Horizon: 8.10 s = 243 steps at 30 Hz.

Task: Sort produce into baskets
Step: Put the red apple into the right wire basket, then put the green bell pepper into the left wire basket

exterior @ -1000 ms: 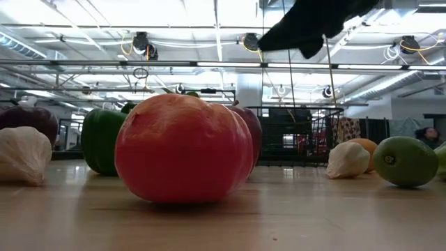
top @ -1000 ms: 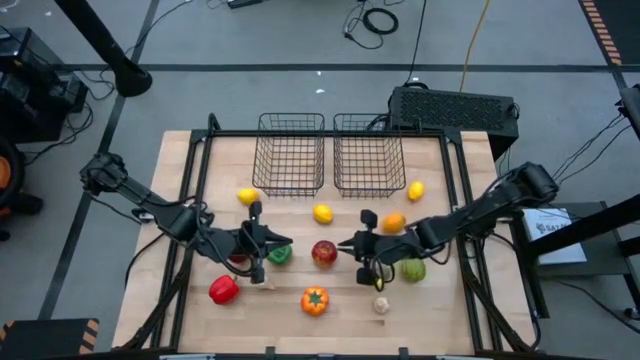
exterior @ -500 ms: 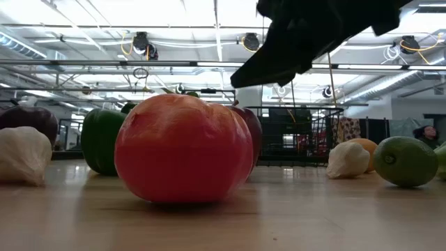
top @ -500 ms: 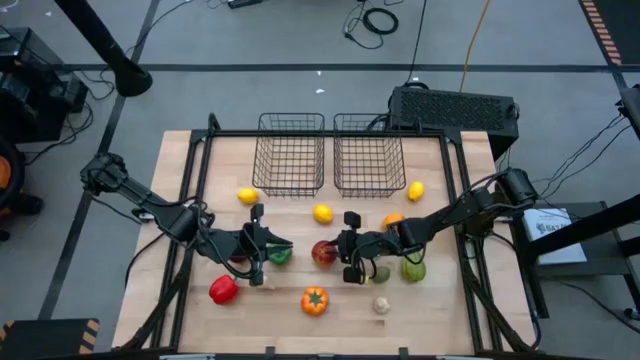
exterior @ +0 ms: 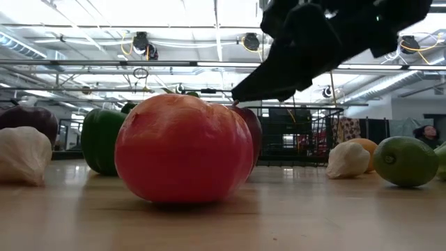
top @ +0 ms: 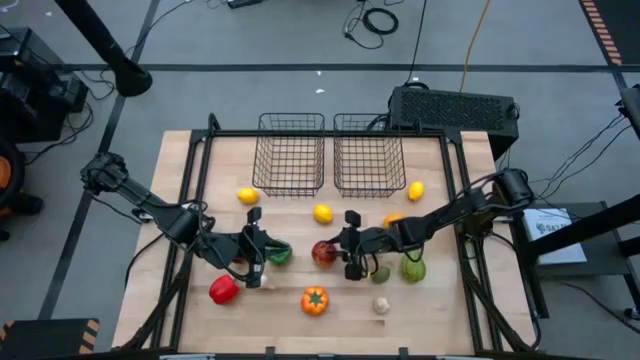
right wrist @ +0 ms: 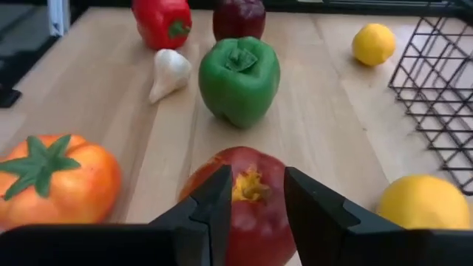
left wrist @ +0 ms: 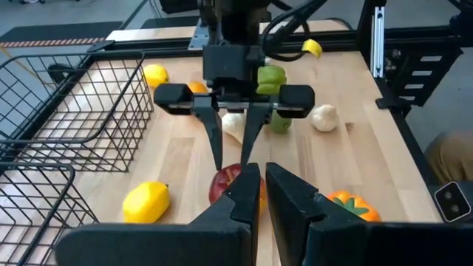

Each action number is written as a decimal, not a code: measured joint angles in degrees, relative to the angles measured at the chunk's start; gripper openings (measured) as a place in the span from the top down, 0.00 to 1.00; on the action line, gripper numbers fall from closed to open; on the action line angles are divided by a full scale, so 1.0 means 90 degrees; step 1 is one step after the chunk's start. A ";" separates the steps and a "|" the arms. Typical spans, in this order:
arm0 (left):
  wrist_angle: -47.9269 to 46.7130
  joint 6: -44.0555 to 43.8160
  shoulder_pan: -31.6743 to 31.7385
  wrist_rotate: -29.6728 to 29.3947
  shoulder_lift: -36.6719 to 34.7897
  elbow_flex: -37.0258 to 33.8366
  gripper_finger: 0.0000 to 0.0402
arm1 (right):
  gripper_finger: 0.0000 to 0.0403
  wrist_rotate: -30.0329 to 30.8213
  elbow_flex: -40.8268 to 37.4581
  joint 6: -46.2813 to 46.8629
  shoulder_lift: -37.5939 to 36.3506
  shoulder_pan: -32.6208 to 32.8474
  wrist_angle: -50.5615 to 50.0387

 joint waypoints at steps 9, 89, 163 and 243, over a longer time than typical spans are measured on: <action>-0.0005 0.0056 0.0047 -0.0003 0.0000 0.0000 0.92 | 0.71 -0.0237 -0.0202 0.0145 -0.0007 -0.0156 0.0502; -0.0067 0.0003 0.0090 -0.0140 -0.0002 0.0005 0.92 | 0.97 0.2509 0.0697 -0.2888 -0.3642 -0.2357 -0.3139; -0.1718 -0.2312 0.0027 -0.0044 -0.0005 0.0005 0.92 | 0.51 -0.0823 0.0697 0.0456 -0.3935 -0.0342 -0.4726; -0.1334 0.1013 0.0471 0.0577 0.1962 -0.0527 0.62 | 0.51 -0.0032 0.0687 -0.0888 -0.1183 0.0097 -0.3654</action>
